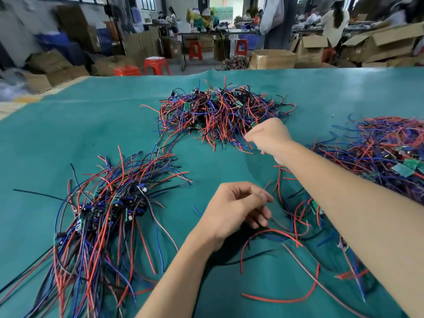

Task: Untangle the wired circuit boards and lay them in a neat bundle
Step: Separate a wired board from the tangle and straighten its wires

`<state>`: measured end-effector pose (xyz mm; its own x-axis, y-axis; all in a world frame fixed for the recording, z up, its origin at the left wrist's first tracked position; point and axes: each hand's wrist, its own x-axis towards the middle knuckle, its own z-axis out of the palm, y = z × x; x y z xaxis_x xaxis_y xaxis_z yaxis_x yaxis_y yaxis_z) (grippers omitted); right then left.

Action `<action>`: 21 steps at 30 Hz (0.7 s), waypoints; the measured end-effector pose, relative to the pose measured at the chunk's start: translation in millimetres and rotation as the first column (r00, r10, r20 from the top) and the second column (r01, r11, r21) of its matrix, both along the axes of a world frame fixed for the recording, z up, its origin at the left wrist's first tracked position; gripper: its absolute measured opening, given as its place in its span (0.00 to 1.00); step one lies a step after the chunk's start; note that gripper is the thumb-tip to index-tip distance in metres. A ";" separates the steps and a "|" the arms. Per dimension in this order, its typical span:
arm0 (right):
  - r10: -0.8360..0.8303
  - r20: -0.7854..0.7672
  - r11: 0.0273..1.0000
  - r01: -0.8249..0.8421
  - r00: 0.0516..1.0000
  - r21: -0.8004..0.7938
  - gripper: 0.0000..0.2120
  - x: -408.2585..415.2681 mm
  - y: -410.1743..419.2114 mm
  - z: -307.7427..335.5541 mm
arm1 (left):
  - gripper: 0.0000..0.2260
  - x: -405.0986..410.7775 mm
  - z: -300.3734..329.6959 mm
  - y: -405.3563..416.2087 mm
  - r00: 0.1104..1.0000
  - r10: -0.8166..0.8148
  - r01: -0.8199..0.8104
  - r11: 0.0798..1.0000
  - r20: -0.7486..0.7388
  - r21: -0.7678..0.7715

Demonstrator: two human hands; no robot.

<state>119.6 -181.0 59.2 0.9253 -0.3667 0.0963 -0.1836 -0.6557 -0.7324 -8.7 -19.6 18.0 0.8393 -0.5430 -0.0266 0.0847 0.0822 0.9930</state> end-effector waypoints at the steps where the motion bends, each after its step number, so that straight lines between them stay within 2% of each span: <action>1: -0.015 0.043 0.997 0.011 0.999 0.079 0.08 -8.9 -1.7 3.0 | 0.06 0.1 -0.2 -0.8 1.000 0.019 -0.019 1.000 -0.010 -0.014; 4: -0.034 0.143 0.965 -0.005 0.989 0.263 0.12 -44.7 -3.1 8.2 | 0.05 2.1 -0.7 -2.4 0.989 0.128 -0.133 0.988 -0.068 -0.075; 6: -0.021 0.185 0.941 -0.043 0.983 0.336 0.11 -75.9 0.7 9.8 | 0.07 4.8 -1.3 -3.4 0.973 0.187 -0.205 0.970 -0.135 -0.132; 10: 0.190 0.224 0.889 -0.264 0.956 0.373 0.11 -141.3 16.0 4.0 | 0.11 9.0 -0.6 -3.7 0.953 0.183 -0.241 0.941 -0.241 -0.238; 13: 0.361 0.221 0.824 -0.421 0.906 0.380 0.08 -170.2 27.6 -5.5 | 0.12 10.2 -2.2 -3.0 0.957 0.215 -0.250 0.952 -0.196 -0.175; 15: 0.400 0.210 0.804 -0.451 0.892 0.387 0.08 -175.7 29.6 -13.0 | 0.14 10.0 -4.6 -1.8 0.969 0.217 -0.230 0.967 -0.119 -0.106; 18: 0.401 0.196 0.840 -0.444 0.895 0.312 0.09 -174.3 27.9 -20.1 | 0.15 6.2 -4.4 1.0 0.995 0.099 -0.097 0.991 0.012 -0.087; 21: 0.390 0.206 0.873 -0.432 0.898 0.227 0.09 -174.1 24.4 -21.5 | 0.12 4.0 -5.4 0.1 0.995 0.096 -0.093 0.991 0.032 -0.099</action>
<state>-54.5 -156.6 37.7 0.9800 0.0125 0.1987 0.1847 -0.4295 -0.8840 -4.8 -19.5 12.6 0.8863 -0.4598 0.0542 0.0356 0.1843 0.9822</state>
